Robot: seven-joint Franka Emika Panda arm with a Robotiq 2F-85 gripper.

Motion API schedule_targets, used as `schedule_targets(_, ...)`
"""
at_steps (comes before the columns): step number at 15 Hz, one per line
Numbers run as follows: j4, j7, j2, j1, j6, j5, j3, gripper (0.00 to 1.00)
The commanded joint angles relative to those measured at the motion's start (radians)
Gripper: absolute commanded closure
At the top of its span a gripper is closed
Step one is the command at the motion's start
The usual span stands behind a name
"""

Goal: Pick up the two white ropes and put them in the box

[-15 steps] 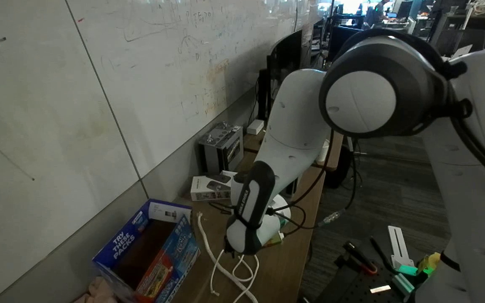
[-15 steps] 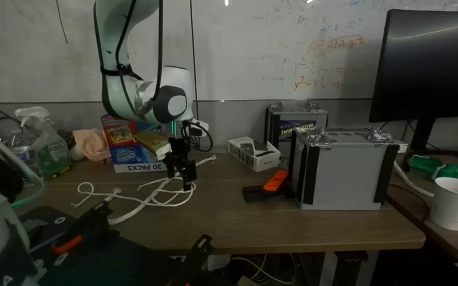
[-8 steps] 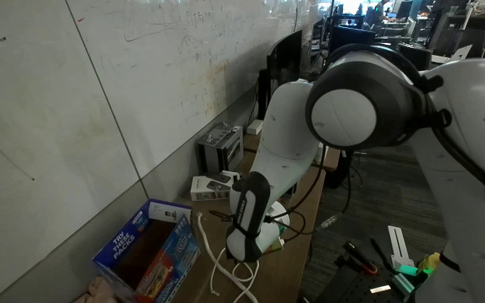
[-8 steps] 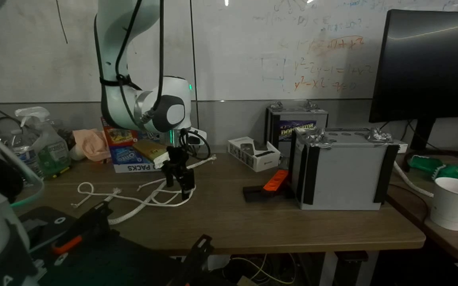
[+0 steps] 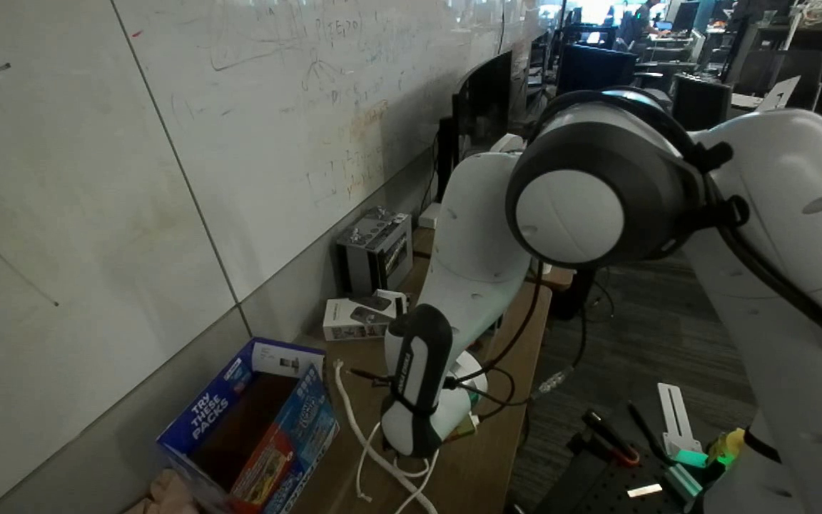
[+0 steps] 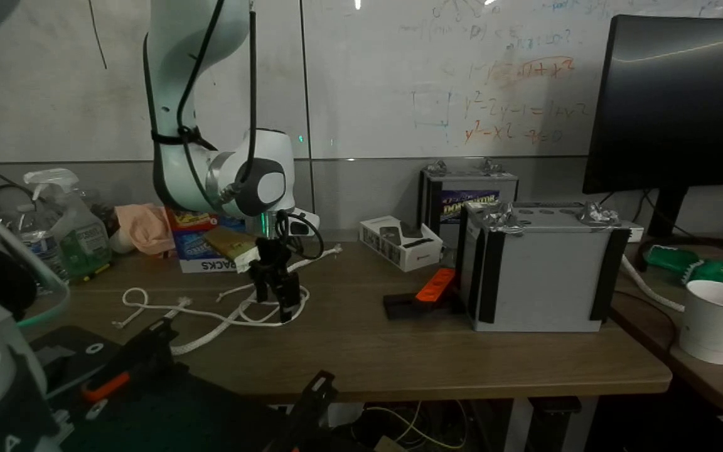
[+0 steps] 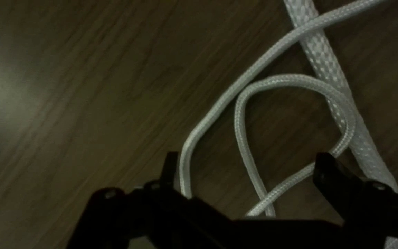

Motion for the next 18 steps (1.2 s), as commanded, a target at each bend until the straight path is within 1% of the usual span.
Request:
schedule_targets(1, 0.020, 0.010, 0.014, 0.023, 0.016, 0.030, -0.013, 0.00)
schedule_targets(18, 0.038, 0.030, 0.019, 0.035, 0.012, 0.036, -0.042, 0.00)
